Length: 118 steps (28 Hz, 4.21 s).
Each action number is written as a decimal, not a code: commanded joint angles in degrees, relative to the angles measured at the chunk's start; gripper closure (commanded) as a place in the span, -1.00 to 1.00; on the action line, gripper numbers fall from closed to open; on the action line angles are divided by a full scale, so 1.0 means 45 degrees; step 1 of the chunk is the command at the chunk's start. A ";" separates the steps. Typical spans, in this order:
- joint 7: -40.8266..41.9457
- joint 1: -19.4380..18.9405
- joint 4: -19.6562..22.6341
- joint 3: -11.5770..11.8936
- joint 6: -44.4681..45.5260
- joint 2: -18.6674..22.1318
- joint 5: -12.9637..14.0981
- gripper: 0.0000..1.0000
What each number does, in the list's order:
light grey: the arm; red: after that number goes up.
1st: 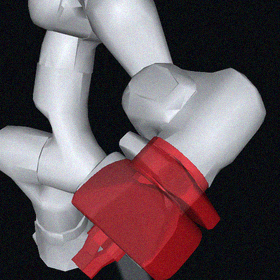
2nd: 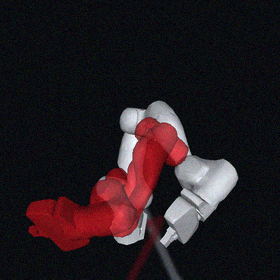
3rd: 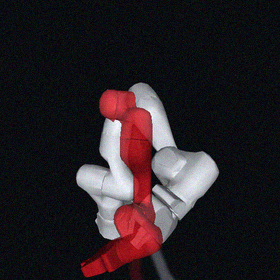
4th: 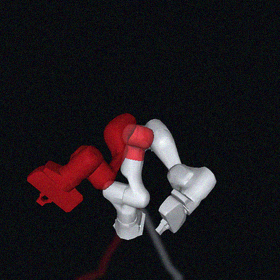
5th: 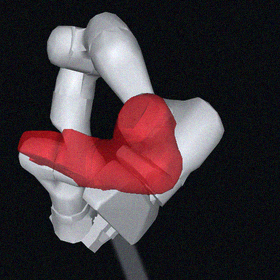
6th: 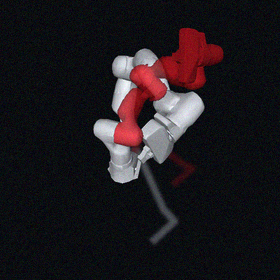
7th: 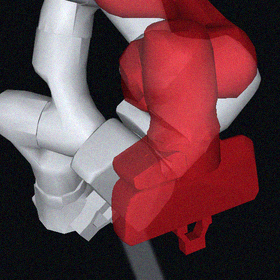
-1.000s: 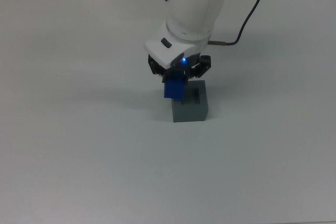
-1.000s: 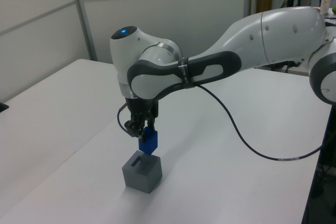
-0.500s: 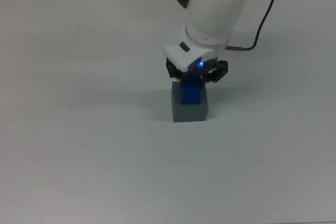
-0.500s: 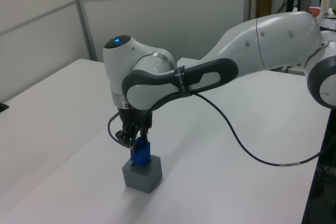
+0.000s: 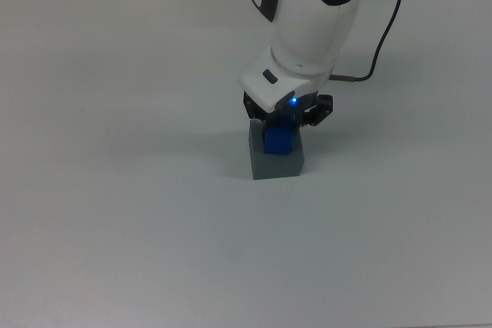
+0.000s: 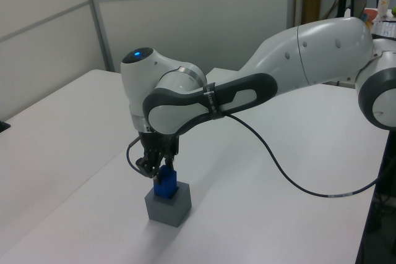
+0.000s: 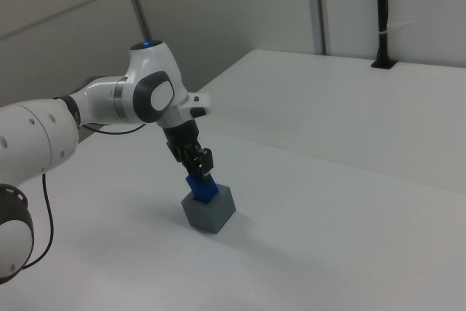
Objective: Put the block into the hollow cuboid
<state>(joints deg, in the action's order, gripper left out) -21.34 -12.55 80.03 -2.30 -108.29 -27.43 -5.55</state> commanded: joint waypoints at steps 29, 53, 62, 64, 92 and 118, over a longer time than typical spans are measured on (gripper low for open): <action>0.3161 -0.0023 -0.0110 0.0023 0.1096 0.0021 0.0335 -0.46; 0.2613 0.2066 0.2349 0.0628 0.3205 0.5566 0.0296 -1.00; 0.3375 0.2692 0.3425 0.0609 0.3185 0.6368 0.0335 -1.00; 0.3395 0.2769 0.3426 0.0628 0.3185 0.6407 0.0490 -1.00; 0.3786 0.2829 0.2898 0.1019 0.3225 0.6271 0.1096 -1.00; 0.3747 0.3180 0.2898 0.1155 0.2950 0.6036 0.1077 -1.00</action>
<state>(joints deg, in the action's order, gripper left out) -5.72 1.21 92.53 2.43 -93.85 -0.32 -1.67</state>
